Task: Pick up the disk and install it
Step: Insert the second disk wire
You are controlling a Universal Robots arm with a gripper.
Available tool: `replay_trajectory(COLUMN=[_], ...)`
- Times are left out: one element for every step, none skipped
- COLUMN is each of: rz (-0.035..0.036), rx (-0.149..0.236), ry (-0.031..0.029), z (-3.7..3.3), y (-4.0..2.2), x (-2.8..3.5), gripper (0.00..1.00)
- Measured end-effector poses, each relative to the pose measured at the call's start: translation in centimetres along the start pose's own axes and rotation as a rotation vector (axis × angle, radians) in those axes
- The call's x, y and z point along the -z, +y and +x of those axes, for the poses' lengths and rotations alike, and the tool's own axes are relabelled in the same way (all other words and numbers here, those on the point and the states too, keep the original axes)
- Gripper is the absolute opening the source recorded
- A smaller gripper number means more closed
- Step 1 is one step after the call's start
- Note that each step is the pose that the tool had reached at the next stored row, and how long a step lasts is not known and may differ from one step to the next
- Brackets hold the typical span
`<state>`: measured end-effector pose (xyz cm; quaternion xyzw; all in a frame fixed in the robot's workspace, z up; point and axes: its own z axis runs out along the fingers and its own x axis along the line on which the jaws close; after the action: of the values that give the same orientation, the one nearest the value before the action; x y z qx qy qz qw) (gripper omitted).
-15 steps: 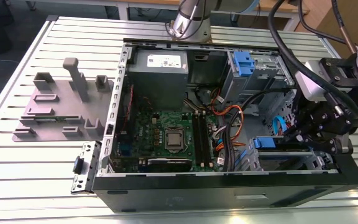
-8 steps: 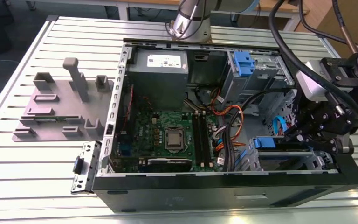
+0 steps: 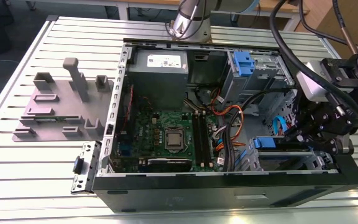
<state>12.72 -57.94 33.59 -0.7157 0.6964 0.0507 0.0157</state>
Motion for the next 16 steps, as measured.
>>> replay_trajectory(rz=[-0.0002,-0.0004,-0.0005,-0.0006,-0.0007,-0.0008,-0.0009,-0.0008,-0.0008,-0.0009,-0.0009,-0.0009,-0.0009,-0.0009,-0.0009,-0.0009], rx=[0.0,0.0,0.0,0.0,0.0,0.0,0.0,0.0,0.0,0.0,0.0,0.0,0.0,0.0,0.0,0.0], ry=[0.0,0.0001,0.0002,0.0003,0.0003,0.0005,0.0006,-0.0002,-0.0001,0.0002,0.0004,0.0005,0.0004,0.0002,0.0001,0.0001], z=[0.0,0.01,0.01,0.02,0.02,0.03,0.03,0.03,0.04,0.05,0.05,0.05,0.06,0.06,0.06,0.06], y=[0.0,-0.01,-0.01,-0.01,-0.01,-0.02,-0.02,-0.02,-0.02,-0.02,-0.02,-0.02,-0.02,-0.03,-0.03,-0.03], x=[-0.04,-0.08,-0.12,-0.15,-0.2,-0.24,-0.28,-0.36,-0.4,-0.43,-0.44,-0.45,-0.47,-0.48,-0.49,-0.49], gripper=[0.16,0.16,0.16,0.16,0.16,0.16,0.16,0.16,0.16,0.16,0.16,0.16,0.16,0.16,0.16,0.16])
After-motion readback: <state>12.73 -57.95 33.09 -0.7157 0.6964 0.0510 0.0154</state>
